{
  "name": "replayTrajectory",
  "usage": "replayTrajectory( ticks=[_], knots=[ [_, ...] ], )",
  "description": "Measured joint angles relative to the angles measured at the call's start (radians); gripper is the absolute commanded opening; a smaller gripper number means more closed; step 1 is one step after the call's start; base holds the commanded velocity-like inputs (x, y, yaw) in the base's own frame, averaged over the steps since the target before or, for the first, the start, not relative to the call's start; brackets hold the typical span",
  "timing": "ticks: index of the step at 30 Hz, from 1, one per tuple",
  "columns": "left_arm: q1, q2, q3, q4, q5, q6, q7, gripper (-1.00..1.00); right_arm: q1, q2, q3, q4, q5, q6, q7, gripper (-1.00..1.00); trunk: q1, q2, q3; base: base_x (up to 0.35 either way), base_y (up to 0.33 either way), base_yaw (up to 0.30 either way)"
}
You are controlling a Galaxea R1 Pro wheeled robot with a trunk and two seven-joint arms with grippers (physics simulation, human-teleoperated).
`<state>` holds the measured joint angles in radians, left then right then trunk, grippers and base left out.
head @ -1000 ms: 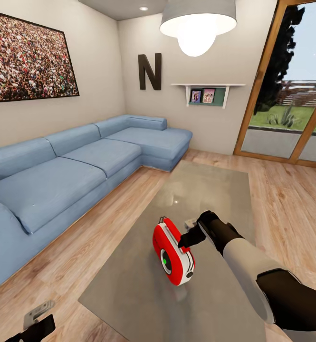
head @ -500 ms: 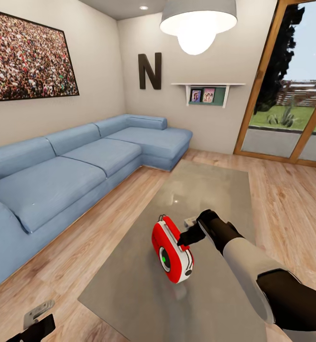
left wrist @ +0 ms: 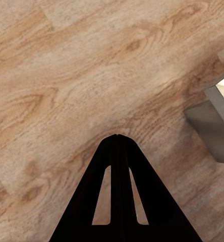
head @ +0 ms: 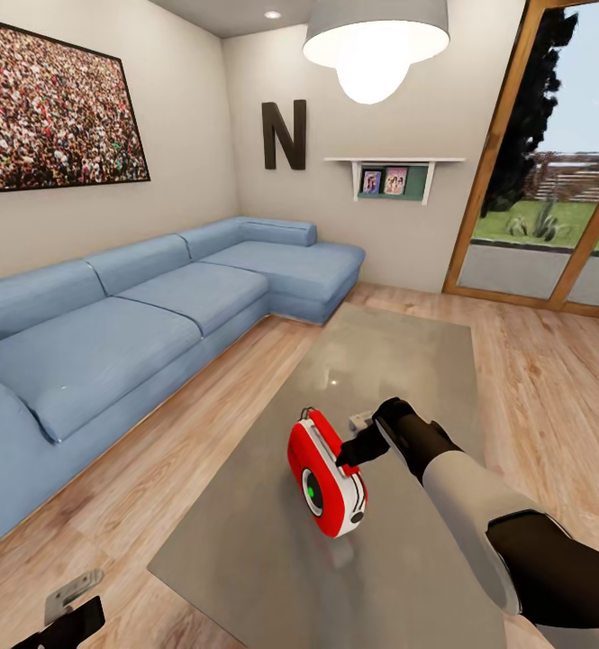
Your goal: Turn on the radio receiver that's on the table in the living room.
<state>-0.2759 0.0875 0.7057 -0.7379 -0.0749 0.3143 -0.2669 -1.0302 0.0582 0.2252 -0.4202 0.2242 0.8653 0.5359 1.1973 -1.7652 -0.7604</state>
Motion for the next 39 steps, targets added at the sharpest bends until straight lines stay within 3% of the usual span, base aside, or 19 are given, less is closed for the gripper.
replayTrajectory(
  ticks=[4,5,7,23,27,31,39],
  knots=[
    [0.0,0.0,0.0,0.0,0.0,0.0,0.0,-1.0,0.0,0.0,0.0,0.001,0.0,-0.003,0.0,-1.0,0.0,0.0,0.0,0.0,0.0,0.0],
    [0.0,0.0,0.0,0.0,0.0,0.0,0.0,-1.0,0.0,0.0,0.0,0.001,0.0,-0.003,0.0,1.0,0.0,0.0,0.0,0.0,0.0,0.0],
    [0.0,0.0,0.0,0.0,0.0,0.0,0.0,-1.0,0.001,0.0,0.0,0.055,0.012,-0.009,-0.001,1.0,0.0,0.0,0.0,0.0,0.0,0.0],
    [0.0,0.0,-0.002,0.005,-0.003,-0.001,0.0,-1.0,0.001,0.0,0.0,0.055,0.012,-0.009,-0.002,1.0,0.0,0.0,0.0,0.0,0.0,0.0],
    [0.0,0.003,-0.002,0.02,-0.004,-0.008,0.001,-1.0,0.001,0.0,0.0,0.056,0.011,-0.01,-0.002,1.0,-0.015,0.028,0.012,0.0,0.0,0.0],
    [0.0,0.013,-0.005,0.065,-0.004,-0.081,0.0,-1.0,0.001,0.0,0.0,0.055,0.011,-0.011,-0.002,1.0,-0.03,0.056,0.025,0.0,0.0,0.0],
    [0.0,0.021,-0.012,0.075,-0.003,-0.095,0.0,-1.0,0.001,-0.001,0.0,0.055,0.014,-0.009,-0.002,1.0,-0.061,0.112,0.05,0.0,0.0,0.0]
  ],
)
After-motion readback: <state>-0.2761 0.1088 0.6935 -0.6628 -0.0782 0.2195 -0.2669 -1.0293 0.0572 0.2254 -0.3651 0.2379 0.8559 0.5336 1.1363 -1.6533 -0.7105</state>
